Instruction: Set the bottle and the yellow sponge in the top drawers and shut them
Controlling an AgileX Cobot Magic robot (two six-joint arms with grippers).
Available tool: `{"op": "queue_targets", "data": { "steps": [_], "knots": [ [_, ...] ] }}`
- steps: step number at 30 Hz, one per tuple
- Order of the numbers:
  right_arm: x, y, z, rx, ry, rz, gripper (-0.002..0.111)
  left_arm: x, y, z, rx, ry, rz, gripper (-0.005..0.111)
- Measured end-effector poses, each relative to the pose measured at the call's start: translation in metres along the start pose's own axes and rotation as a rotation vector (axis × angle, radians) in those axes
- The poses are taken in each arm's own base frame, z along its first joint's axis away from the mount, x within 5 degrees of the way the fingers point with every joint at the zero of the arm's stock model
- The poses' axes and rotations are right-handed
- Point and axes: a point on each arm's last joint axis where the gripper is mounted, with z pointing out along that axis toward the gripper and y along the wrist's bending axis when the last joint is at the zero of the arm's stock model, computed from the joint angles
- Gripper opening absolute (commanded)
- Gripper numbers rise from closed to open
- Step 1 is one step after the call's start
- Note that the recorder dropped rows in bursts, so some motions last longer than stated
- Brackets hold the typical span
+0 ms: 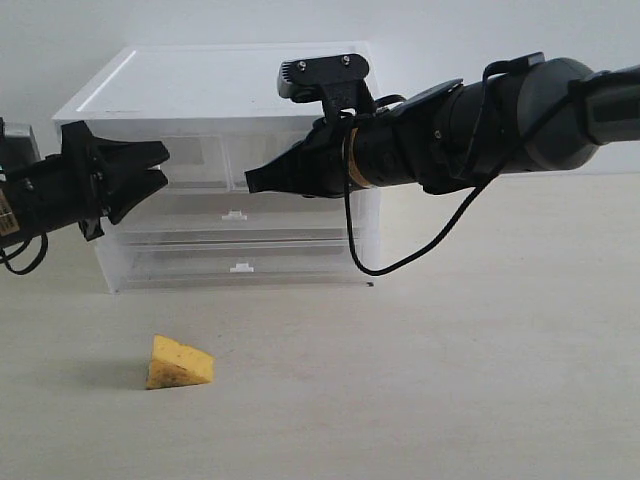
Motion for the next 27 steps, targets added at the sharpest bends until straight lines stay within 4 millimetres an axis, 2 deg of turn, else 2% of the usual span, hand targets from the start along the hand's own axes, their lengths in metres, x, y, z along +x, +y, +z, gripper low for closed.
{"op": "queue_targets", "data": {
  "steps": [3,4,5,18,23,27],
  "knots": [
    [0.000,0.000,0.000,0.000,0.000,0.000,0.000,0.002,0.007,0.001,-0.008,-0.004,-0.017,0.015],
    [0.000,0.000,0.000,0.000,0.000,0.000,0.000,0.002,0.009,0.001,-0.011,-0.005,-0.020,0.005],
    [0.000,0.000,0.000,0.000,0.000,0.000,0.000,0.003,0.012,0.001,-0.015,-0.005,-0.011,0.004],
    [0.000,0.000,0.000,0.003,-0.001,0.000,0.000,0.005,0.013,0.001,0.000,0.016,0.043,0.004],
    [0.000,0.000,0.000,0.007,-0.002,-0.007,0.000,0.018,0.018,-0.003,-0.025,0.057,0.016,0.004],
    [0.000,0.000,0.000,0.007,-0.002,-0.011,0.000,0.024,0.009,-0.010,-0.034,0.064,0.028,0.004]
  ]
}}
